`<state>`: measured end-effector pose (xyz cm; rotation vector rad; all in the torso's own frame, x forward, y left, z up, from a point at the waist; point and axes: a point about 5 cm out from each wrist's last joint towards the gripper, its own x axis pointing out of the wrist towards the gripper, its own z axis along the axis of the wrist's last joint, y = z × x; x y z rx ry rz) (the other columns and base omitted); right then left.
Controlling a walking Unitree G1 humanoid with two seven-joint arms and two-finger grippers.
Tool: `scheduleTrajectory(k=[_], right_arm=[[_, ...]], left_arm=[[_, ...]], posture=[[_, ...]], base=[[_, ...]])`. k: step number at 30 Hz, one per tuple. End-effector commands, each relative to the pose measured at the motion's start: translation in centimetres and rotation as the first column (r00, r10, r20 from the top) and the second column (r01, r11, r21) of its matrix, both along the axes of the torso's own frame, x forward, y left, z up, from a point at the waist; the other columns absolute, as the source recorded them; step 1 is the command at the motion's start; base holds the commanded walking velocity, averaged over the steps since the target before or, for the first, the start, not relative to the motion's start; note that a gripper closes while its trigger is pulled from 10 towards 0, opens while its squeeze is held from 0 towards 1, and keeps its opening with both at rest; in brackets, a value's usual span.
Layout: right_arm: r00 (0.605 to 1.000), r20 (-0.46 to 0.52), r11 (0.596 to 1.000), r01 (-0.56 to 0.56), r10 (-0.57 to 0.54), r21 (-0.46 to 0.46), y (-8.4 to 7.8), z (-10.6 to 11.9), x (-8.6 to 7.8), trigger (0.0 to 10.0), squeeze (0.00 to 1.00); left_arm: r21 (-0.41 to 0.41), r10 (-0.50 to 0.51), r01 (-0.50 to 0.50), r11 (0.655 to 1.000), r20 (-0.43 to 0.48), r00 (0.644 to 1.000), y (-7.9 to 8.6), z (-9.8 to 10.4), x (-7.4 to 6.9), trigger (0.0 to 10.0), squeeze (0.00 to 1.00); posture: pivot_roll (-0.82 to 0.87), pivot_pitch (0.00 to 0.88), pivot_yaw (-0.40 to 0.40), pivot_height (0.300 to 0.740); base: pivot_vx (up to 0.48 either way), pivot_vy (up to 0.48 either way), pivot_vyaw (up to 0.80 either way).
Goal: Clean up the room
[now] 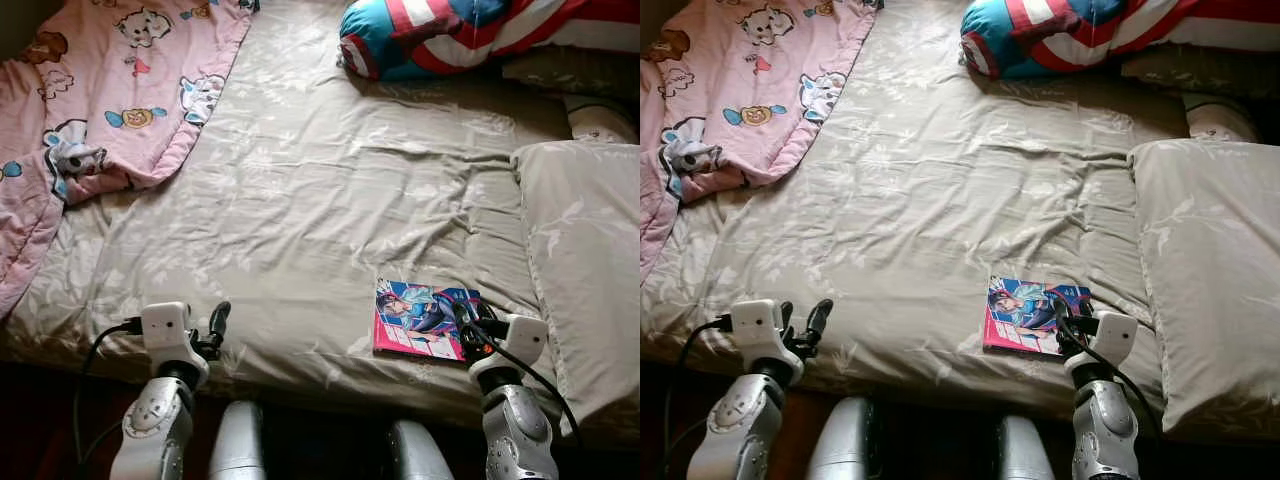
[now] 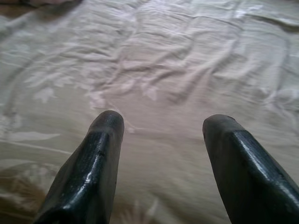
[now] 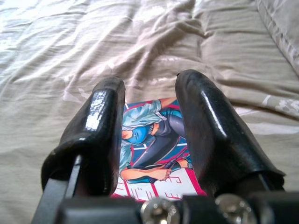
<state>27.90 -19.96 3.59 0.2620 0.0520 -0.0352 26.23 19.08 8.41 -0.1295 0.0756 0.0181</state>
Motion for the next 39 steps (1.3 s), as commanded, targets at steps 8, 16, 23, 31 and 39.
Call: scheduleTrajectory(k=[8, 16, 23, 31, 39], right_arm=[[0.996, -0.090, 0.999, 0.027, -0.028, -0.020, 0.0, -1.6, -1.6, 10.0, 0.00], [0.951, -0.307, 0.999, 0.030, -0.038, -0.030, 0.0, -5.4, -3.2, 10.0, 0.00], [0.810, -0.582, 0.997, 0.066, -0.072, -0.031, -0.1, -9.9, -7.6, 10.0, 0.00], [0.703, -0.705, 0.995, 0.095, -0.093, -0.036, -0.4, -11.9, -10.9, 10.0, 0.00], [0.663, -0.745, 0.997, 0.065, -0.077, -0.045, 0.0, -12.6, -12.0, 10.0, 0.00]], left_arm=[[-0.025, 0.037, -0.038, 0.999, -0.042, 0.998, 0.8, -1.3, 0.0, 10.0, 0.00], [-0.022, 0.018, -0.024, 0.999, -0.207, 0.978, 1.4, -5.2, -0.5, 10.0, 0.00], [0.028, -0.016, 0.036, 0.999, -0.521, 0.854, 2.0, -11.9, -3.5, 10.0, 0.00], [0.065, 0.002, 0.053, 0.996, -0.645, 0.764, 2.1, -14.3, -5.6, 10.0, 0.00], [0.066, 0.001, 0.060, 0.996, -0.679, 0.734, 1.8, -15.2, -6.4, 10.0, 0.00]], posture=[[0.07, 0.198, -0.055, 0.731], [0.08, 0.176, -0.051, 0.740], [0.07, 0.150, -0.035, 0.740], [0.06, 0.132, -0.031, 0.740], [0.06, 0.122, -0.030, 0.740]], base=[[0.000, 0.000, 0.00], [0.000, 0.000, 0.00], [0.000, 0.000, 0.00], [0.000, 0.000, 0.00], [0.000, 0.000, 0.00]])
